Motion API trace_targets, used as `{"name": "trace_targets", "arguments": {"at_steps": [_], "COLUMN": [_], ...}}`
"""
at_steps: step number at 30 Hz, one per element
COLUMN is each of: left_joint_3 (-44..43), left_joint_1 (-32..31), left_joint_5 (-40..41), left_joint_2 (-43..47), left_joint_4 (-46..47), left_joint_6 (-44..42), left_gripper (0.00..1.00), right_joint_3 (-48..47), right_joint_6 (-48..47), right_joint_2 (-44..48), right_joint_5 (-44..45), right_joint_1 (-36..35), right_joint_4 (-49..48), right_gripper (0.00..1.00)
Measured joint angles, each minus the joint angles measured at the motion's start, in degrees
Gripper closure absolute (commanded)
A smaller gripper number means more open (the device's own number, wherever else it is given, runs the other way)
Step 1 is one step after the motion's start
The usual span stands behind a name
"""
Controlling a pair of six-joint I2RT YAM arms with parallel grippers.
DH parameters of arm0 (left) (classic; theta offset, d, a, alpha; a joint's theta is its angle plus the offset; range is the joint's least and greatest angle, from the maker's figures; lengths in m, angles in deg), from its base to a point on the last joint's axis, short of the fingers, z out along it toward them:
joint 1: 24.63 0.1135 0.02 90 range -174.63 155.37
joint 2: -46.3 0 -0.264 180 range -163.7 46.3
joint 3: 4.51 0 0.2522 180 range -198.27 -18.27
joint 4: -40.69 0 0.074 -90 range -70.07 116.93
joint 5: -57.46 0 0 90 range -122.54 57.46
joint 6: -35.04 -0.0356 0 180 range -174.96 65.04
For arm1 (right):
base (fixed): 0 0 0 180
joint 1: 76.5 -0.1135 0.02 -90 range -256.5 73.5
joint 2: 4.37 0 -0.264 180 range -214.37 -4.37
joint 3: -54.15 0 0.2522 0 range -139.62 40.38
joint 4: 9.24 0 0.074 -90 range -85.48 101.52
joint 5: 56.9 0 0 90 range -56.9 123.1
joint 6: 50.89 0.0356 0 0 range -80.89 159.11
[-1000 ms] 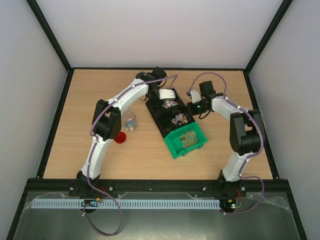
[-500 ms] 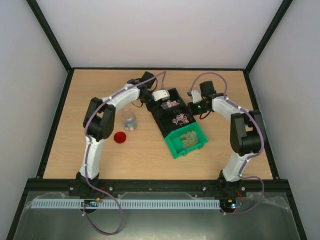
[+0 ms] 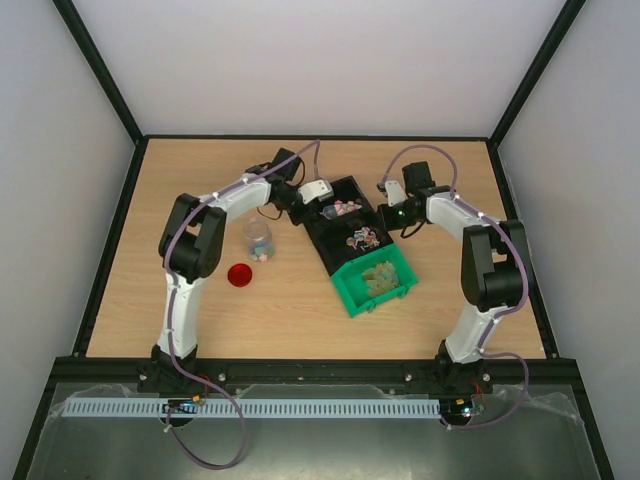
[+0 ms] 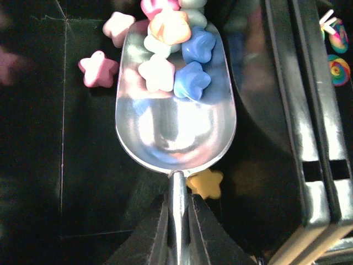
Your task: Pack the candies
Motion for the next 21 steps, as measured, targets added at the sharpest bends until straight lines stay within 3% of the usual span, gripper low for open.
{"name": "trace_targets", "arguments": {"at_steps": [21], "left_joint_3": [8.3], "left_joint_1": [3.8], "left_joint_5": [-7.6], "left_joint_2": [4.8], "left_joint_4": [6.7], "left_joint_6": [0.5], "left_gripper": [0.98], "right_joint_3": [0.0], "right_joint_6": [0.1], "right_joint_2": [0.0], "right_joint_5": [0.0], "right_joint_1": [1.2], "right_joint_4": [0.0], "right_gripper": [0.99]}}
